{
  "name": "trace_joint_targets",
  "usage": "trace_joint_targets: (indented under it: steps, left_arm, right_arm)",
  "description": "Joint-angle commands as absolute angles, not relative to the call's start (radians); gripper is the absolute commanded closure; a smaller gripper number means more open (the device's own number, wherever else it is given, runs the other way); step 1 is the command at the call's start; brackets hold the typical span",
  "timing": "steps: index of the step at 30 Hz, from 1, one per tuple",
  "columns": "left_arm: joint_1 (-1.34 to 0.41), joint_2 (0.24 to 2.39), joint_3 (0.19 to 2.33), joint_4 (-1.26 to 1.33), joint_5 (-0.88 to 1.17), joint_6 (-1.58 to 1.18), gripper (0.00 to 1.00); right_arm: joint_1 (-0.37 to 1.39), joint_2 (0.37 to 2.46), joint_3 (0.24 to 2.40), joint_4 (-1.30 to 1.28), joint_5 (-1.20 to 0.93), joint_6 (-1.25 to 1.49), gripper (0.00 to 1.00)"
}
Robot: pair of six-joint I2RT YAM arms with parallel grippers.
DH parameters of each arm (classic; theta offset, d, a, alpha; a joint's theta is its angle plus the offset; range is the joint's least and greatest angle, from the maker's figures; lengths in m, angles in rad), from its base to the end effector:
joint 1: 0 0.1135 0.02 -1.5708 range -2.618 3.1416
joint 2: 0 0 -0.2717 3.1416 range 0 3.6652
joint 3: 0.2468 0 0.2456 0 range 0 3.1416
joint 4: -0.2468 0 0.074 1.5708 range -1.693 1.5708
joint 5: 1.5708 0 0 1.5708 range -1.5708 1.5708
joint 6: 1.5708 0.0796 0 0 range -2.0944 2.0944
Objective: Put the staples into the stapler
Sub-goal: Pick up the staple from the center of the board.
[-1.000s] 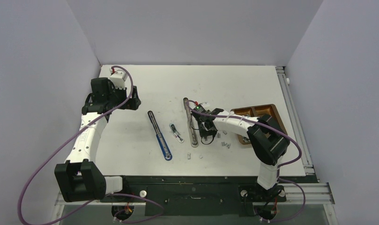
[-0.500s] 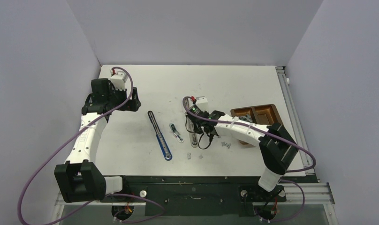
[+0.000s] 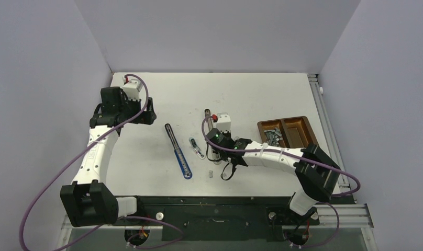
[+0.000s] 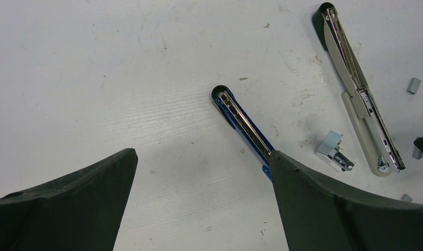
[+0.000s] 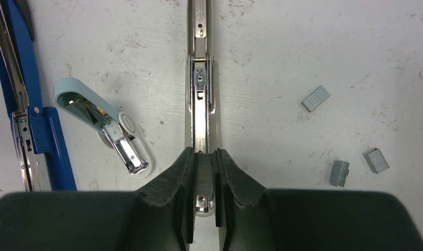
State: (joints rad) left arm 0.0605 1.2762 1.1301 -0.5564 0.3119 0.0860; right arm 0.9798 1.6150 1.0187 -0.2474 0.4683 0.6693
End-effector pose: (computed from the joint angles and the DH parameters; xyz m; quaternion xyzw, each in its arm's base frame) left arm 0.3007 -0.0063 0.3014 0.0768 0.8953 -0.1101 0.4247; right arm 0.2300 0.2782 0.1925 -0.0591 0.9110 0.1067 0.3940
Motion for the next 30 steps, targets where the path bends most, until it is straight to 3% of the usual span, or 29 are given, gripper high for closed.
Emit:
trace_joint_targets:
  steps: [1,30]
  left_arm:
    - [0.065,1.254,1.179,-0.563,0.299,0.091,0.04]
    - [0.064,1.269,1.178,-0.553,0.287,0.089,0.04]
  right_arm:
    - [1.001,1.558,0.966,-0.082,0.537,0.652,0.91]
    - [1.005,1.578,0.847,0.076,0.537,0.637,0.91]
